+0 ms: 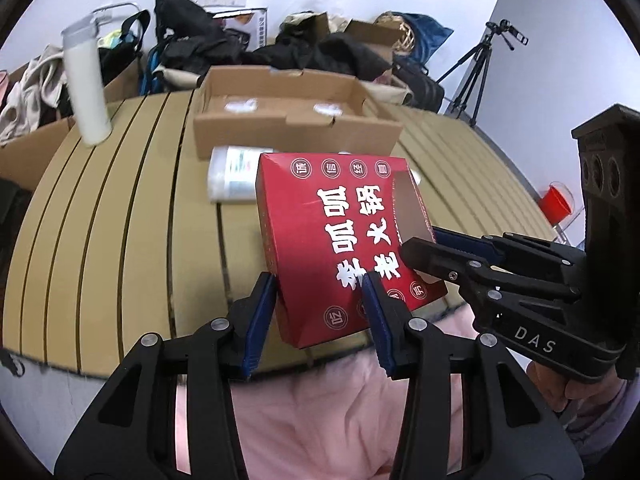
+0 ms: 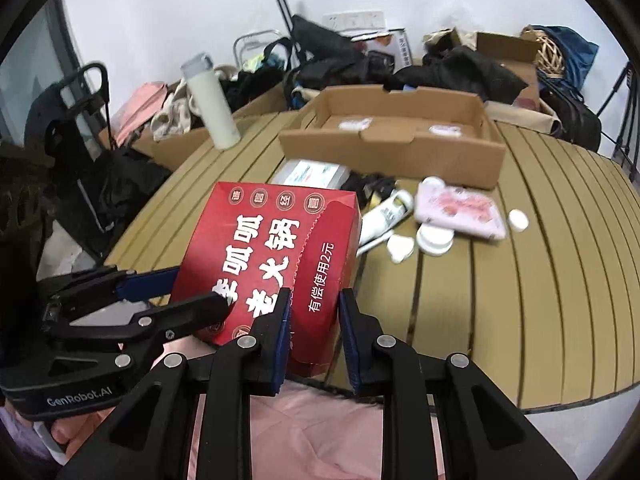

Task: Organize objects
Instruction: 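Reach both grippers to the red printed box and grasp it, then carry the red box into the cardboard box and open the grippers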

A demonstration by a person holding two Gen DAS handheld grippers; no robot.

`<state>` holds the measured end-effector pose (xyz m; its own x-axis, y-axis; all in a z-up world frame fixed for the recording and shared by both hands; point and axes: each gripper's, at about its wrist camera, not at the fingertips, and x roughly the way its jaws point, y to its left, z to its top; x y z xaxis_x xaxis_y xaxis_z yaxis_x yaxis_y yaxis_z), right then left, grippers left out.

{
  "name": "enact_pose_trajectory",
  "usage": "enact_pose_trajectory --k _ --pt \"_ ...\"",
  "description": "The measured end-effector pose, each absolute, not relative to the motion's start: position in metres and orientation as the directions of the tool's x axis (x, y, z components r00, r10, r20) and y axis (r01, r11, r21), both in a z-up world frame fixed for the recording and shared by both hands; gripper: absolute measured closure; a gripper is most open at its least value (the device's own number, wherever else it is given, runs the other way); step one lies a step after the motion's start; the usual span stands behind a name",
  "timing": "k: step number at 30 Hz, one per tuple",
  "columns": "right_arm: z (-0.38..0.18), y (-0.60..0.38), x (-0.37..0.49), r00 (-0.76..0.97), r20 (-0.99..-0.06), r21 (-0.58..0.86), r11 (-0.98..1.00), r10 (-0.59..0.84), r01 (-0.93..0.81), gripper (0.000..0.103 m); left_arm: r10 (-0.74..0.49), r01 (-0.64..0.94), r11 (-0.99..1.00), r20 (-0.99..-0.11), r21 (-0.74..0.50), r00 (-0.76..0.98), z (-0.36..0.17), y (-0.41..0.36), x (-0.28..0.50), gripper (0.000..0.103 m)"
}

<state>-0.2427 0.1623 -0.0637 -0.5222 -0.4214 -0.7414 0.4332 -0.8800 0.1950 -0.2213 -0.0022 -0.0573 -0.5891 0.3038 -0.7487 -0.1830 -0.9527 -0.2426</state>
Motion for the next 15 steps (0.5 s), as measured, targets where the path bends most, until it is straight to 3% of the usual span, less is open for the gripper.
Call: enact_pose_trajectory --k 9,15 --pt "-0.015 0.149 -0.385 -0.53 -0.739 0.174 -0.878 -0.416 0.446 0.078 0.302 -0.135 -0.951 -0.748 -0.278 -0.59 -0.015 -0.014 -0.38 0.063" --pt "-0.042 0.12 -0.522 -0.458 -0.789 0.228 -0.888 -0.408 0.399 0.078 0.2 -0.087 -0.979 -0.808 -0.183 -0.554 -0.04 -0.031 -0.511 0.063"
